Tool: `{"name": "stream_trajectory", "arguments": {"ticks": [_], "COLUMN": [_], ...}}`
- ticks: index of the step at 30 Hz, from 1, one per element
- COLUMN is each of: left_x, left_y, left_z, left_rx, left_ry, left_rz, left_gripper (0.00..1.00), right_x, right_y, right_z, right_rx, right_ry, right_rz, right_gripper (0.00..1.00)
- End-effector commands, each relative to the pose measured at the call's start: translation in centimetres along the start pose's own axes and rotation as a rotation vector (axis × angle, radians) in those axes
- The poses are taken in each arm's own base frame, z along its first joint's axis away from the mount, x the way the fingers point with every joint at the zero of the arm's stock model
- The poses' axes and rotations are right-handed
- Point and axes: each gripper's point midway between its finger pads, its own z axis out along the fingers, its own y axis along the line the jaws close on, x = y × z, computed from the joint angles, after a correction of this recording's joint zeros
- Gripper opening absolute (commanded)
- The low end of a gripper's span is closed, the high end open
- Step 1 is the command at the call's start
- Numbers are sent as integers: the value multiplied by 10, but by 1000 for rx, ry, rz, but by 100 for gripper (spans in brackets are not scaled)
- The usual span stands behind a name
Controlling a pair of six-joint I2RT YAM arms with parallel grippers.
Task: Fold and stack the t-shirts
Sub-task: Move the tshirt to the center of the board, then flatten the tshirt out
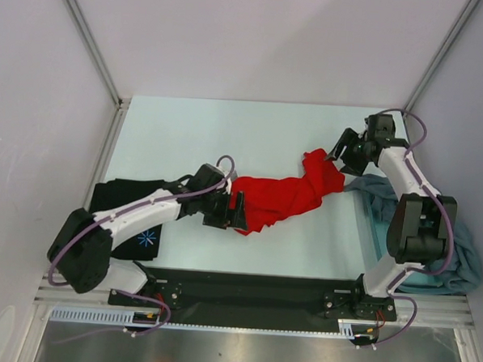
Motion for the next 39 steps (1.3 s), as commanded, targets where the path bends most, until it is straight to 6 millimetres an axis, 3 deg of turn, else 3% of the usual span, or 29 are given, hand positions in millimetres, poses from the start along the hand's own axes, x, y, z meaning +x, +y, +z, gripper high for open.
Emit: {"name": "stream_trajectory", "arguments": {"ticks": [1, 2, 4, 5, 7, 10, 12, 14, 15, 19, 21, 23, 27, 30, 31, 33, 34, 37, 39], "left_x": [-21, -19, -25, -28, -27, -29, -28, -26, -26, -36, -39, -45, -48, -49, -50, -52, -52, -52, -52], "left_y": [5, 10, 7, 6, 9, 9, 10, 10, 11, 4, 2, -7, -22, -33, -36, -43, -46, -52, -56], "left_z": [15, 24, 32, 37, 56, 69, 76, 76, 74, 47, 33, 14, -10, -27, -31, -42, -45, -52, -53], "left_rx": [-31, -43, -30, -23, -24, -19, -15, -16, -25, -43, -61, -50, -13, 21, 29, 48, 53, 71, 87], "left_ry": [-57, -28, -25, -23, 17, 43, 68, 81, 79, 0, -24, -71, -127, -155, -162, -183, -186, -190, -182], "left_rz": [48, 49, 54, 58, 41, 28, 24, 22, 20, 49, 63, 72, 73, 63, 63, 64, 69, 63, 58], "left_gripper": [88, 88, 90, 90, 90, 86, 72, 60, 47, 22, 6, 1, 0, 0, 0, 0, 0, 0, 0], "right_x": [11, 18, 37, 49, 72, 84, 91, 85, 84, 62, 50, 42, 18, 20, 8, 8, 0, 3, 12], "right_y": [-6, 4, 2, 16, 20, 21, 25, 28, 29, 21, 28, 29, 47, 48, 55, 57, 68, 78, 71], "right_z": [-33, -40, -45, -50, -47, -39, -31, -27, -21, -7, 0, 12, 29, 52, 52, 63, 63, 79, 89], "right_rx": [138, 134, 170, 151, 167, 187, 186, 208, 219, 322, 321, 336, 340, 370, 383, 430, 428, 514, 632], "right_ry": [3, 1, 24, 22, 34, 41, 63, 48, 52, 7, -25, -34, -88, -56, -92, -104, -135, -162, -153], "right_rz": [-170, -206, -260, -314, -378, -424, -457, -483, -491, -502, -515, -526, -545, -576, -590, -625, -632, -717, -791], "right_gripper": [71, 73, 76, 77, 80, 84, 84, 82, 82, 77, 77, 77, 77, 77, 77, 77, 77, 77, 78]}}
